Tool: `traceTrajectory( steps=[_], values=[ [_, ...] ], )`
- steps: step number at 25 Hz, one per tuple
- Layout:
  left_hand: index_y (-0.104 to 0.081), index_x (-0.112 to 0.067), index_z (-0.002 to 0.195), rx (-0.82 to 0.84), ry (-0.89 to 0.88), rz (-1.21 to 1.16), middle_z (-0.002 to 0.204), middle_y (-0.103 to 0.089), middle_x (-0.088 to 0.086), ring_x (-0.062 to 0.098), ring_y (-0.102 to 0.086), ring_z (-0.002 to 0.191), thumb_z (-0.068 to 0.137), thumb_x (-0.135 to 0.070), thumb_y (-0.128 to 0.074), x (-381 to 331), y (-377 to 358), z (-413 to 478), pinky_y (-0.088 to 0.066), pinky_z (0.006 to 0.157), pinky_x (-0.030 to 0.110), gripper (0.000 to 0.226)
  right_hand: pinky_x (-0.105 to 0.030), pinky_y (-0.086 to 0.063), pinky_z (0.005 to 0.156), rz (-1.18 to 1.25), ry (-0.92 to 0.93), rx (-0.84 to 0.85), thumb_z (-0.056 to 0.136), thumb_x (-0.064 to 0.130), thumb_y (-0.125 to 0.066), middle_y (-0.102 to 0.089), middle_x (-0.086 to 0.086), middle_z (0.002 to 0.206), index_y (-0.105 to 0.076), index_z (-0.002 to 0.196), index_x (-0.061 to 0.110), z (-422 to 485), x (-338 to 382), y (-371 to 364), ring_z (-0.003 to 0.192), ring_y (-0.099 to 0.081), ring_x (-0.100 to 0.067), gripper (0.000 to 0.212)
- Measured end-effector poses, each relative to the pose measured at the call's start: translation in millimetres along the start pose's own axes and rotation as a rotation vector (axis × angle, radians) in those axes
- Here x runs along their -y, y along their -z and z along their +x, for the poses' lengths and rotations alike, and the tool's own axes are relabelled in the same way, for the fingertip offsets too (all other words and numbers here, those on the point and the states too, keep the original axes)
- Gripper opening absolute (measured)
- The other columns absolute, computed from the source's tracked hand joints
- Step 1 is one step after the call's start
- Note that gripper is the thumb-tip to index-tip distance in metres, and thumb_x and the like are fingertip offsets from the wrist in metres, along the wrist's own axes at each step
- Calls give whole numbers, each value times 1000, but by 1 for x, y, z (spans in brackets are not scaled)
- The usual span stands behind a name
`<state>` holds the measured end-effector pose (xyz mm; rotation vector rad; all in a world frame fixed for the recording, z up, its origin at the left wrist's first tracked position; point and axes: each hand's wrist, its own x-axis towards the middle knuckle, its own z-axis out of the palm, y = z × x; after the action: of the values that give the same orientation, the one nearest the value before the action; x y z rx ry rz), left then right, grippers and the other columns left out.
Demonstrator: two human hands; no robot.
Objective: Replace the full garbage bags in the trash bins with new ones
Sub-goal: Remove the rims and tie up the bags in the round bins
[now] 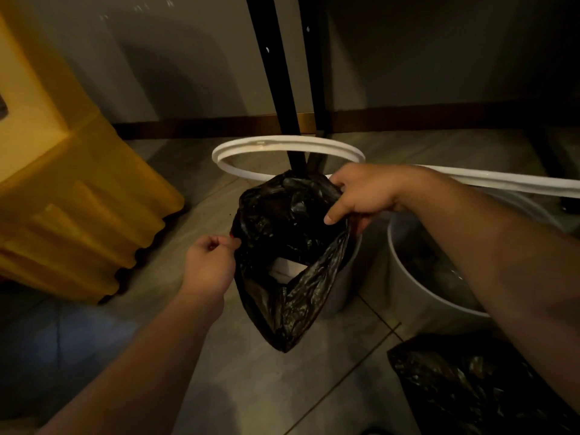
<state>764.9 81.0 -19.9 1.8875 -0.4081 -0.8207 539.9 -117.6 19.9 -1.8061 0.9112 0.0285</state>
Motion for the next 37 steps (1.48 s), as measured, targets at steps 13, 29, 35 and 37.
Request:
traceTrajectory(
  steps=[13, 29, 35, 37],
  values=[
    [-76, -34, 99, -30, -345, -107, 96, -78, -6, 9, -75, 91, 94, -20, -76, -30, 18, -46, -60, 76, 29, 15, -29, -63, 81, 228, 266, -172, 87, 4, -80, -80, 3, 90, -79, 103, 21, -3, 28, -8, 91, -76, -14, 24],
    [-67, -20, 126, 350, -53, -318, 112, -80, 10, 19, -76, 102, 106, -47, -50, -84, -32, -80, -53, 89, 33, 38, -34, -61, 63, 355, 535, -26, 89, 1, -77, -74, -7, 84, -73, 114, 12, 3, 53, -29, 71, -73, -22, 28],
    [-67, -16, 129, 319, 75, -551, 115, -79, 7, 22, -73, 115, 99, -58, -50, -88, -33, -74, -48, 102, 38, 54, -36, -63, 71, 365, 552, 41, 87, 0, -79, -79, -13, 91, -74, 110, 10, 3, 49, -30, 74, -76, -24, 25],
    [-74, -12, 121, 264, 78, -576, 112, -80, 8, 24, -73, 114, 96, -57, -53, -88, -32, -71, -49, 100, 39, 55, -38, -64, 72, 319, 523, 43, 86, 7, -82, -79, -14, 90, -72, 109, 14, 5, 46, -30, 76, -77, -26, 27]
  ],
)
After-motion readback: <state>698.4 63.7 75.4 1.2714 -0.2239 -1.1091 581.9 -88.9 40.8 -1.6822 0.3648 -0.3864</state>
